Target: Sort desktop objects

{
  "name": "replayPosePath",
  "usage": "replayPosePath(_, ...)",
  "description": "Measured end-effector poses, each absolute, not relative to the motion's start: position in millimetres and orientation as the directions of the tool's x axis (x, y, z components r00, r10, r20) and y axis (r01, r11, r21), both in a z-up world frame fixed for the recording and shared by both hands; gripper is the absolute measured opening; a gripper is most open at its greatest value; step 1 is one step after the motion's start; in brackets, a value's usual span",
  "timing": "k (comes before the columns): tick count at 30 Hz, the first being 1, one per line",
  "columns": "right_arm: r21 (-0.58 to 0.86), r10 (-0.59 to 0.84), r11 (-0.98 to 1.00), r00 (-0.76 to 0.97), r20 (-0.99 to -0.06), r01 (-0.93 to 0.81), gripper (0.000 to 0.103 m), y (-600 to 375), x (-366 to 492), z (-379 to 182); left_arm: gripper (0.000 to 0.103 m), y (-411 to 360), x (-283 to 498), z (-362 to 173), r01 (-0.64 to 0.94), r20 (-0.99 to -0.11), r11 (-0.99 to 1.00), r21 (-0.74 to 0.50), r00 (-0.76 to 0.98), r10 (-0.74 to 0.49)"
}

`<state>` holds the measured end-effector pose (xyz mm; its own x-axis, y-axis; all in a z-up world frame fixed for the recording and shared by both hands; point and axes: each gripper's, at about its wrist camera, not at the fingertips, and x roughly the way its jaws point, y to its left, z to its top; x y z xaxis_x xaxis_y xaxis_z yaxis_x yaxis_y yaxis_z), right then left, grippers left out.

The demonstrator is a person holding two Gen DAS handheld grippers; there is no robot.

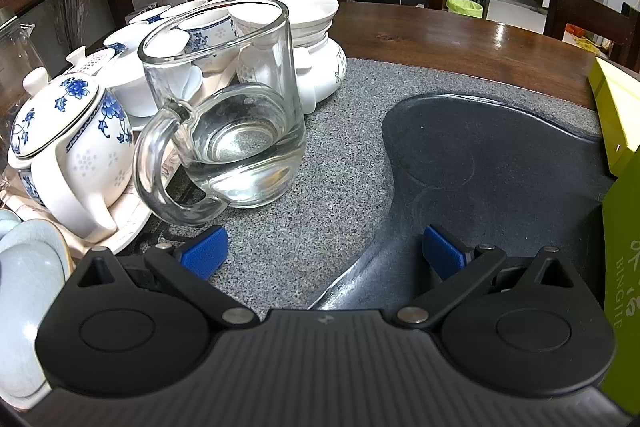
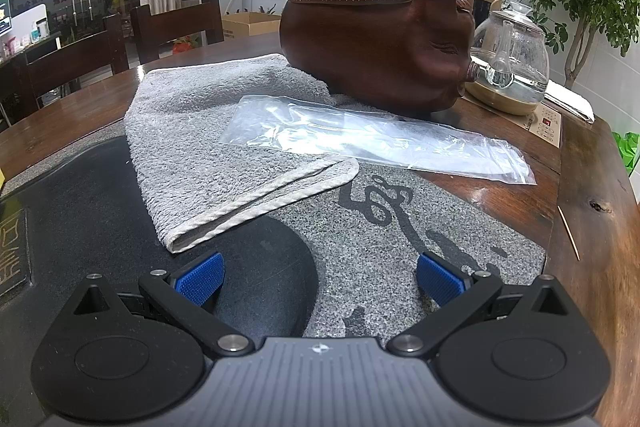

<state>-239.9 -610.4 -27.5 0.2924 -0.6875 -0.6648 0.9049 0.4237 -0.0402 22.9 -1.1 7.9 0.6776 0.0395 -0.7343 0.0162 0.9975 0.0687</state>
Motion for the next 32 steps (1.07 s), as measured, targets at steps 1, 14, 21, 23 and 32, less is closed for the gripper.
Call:
replayPosePath(1,-0.040,-0.687,0.424,0.292,-0.665,0.905,0.103,-610.4,-239.9,-27.5,0.103,-1.1,23.1,8.0,0.016,-0.735,0.998,0.069,0.677,0.040)
replayPosePath(14,-0.040,-0.688,0.424,0.292,-0.665,0.905,0.103,-610.3,-239.8,-27.5,0.103,-1.4,24.5,8.2,0.012,-0.739,0.998,0.068,0.673,0.043)
replayPosePath(21,-0.040,-0.688,0.424,0.292,-0.665,0.905,0.103,-610.2,-239.8,-27.5,0.103,-1.5,25.3,8.4,0.012,-0.740,0.998,0.068,0.672,0.042)
replayPosePath(23,-0.040,-0.688,0.424,0.292,-0.665,0.905,0.103,-610.2,-239.8,-27.5,0.103,-2.0,25.2,8.2,0.012,-0.740,0.998,0.068,0.671,0.042)
replayPosePath(32,-0.040,-0.687,0.424,0.292,-0.665,0.905,0.103,-610.2,-239.8,-27.5,0.103,-1.5,23.6,7.2,0.017,-0.736,0.998,0.068,0.676,0.039)
